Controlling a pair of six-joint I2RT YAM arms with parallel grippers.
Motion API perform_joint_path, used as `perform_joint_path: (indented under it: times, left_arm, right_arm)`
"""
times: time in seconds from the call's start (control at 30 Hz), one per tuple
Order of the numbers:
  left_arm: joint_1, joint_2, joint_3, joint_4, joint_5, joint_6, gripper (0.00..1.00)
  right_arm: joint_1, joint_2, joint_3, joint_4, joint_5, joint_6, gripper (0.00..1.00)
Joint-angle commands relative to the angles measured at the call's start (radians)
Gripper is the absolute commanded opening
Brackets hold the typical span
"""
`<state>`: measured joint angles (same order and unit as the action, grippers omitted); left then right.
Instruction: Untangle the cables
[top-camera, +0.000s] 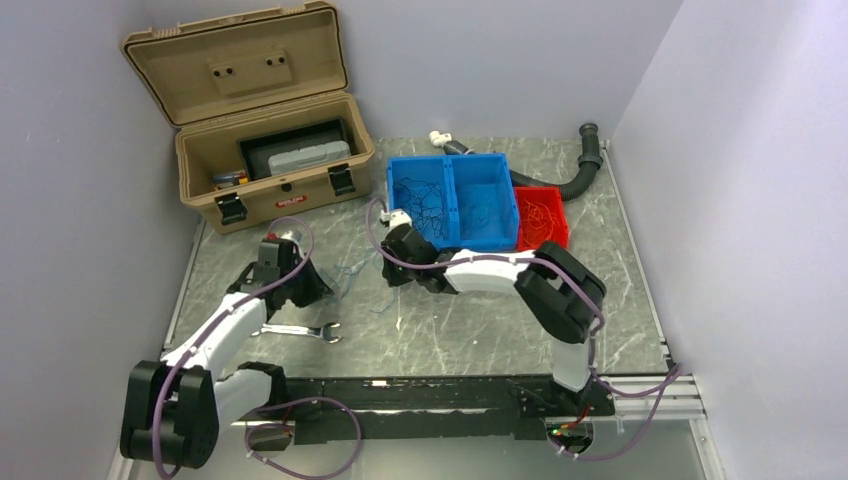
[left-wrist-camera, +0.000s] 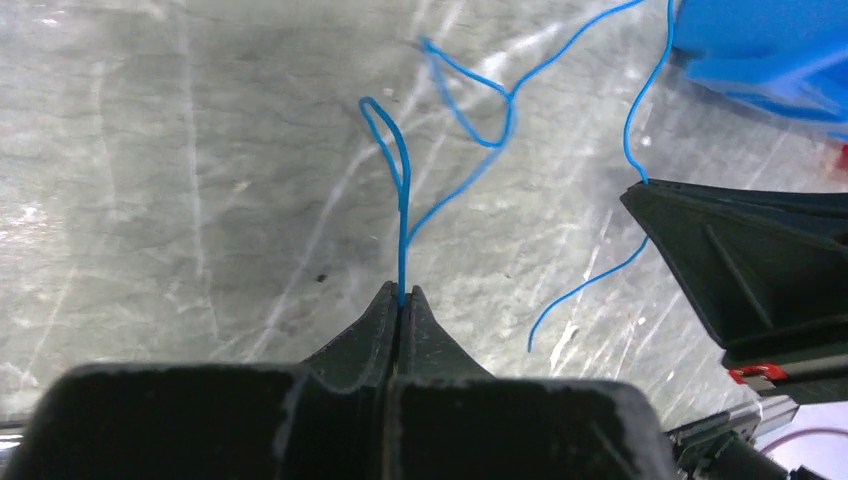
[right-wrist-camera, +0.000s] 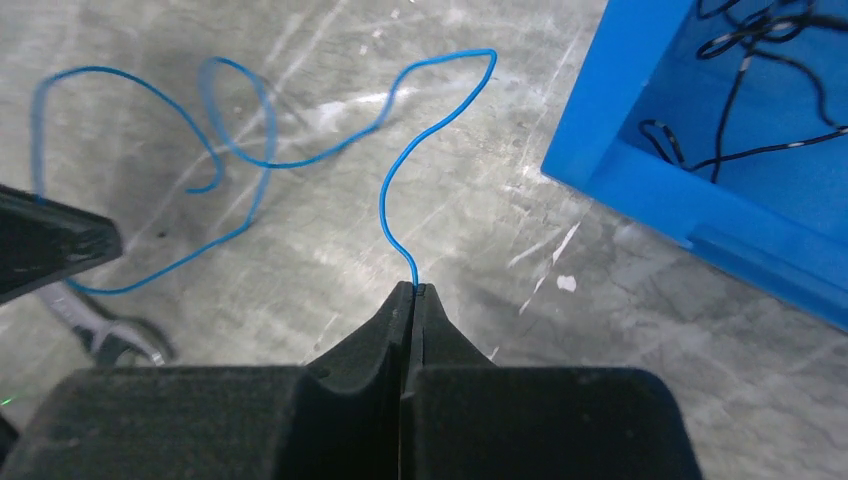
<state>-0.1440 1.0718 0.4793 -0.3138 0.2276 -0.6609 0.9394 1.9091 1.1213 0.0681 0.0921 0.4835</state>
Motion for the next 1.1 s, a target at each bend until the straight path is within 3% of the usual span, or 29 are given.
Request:
perform_joint_path:
  times: [0.0, 0.17, 0.37, 0.7, 0.9, 1.07]
  left_arm:
    - [-0.082, -0.066, 0.089, -0.018, 0.003, 0.042, 0.00]
    - [-0.232, -0.067, 0.254, -0.083, -0.058, 0.057, 0.00]
    - [-0.349, 0.050, 0.473, -0.033, 0.009, 0.087, 0.00]
    - [-0.479, 0.563, 0.940, 0.083, 0.149, 0.115, 0.00]
    - [-0.523, 0.858, 1.253, 0.119, 0.185, 0.116, 0.00]
    - [-0.532, 1.096, 1.552, 0.001, 0.176, 0.128, 0.00]
  right_arm:
    - [0.003, -0.174, 0.005, -0.021, -0.010, -0.036, 0.00]
    - [-0.029, -0.324, 0.002, -0.093, -0.004, -0.046, 0.00]
    - [-0.151, -0.505, 0.014, -0.223, -0.003, -0.042, 0.00]
    - [-0.440, -0.661, -0.002, -0.336, 0.037, -0.082, 0.00]
    - [-0.563, -0.622, 0.003, -0.326, 0.054, -0.106, 0.00]
    - [-0.651, -0.507, 0.031, -0.280, -0.006, -0.111, 0.00]
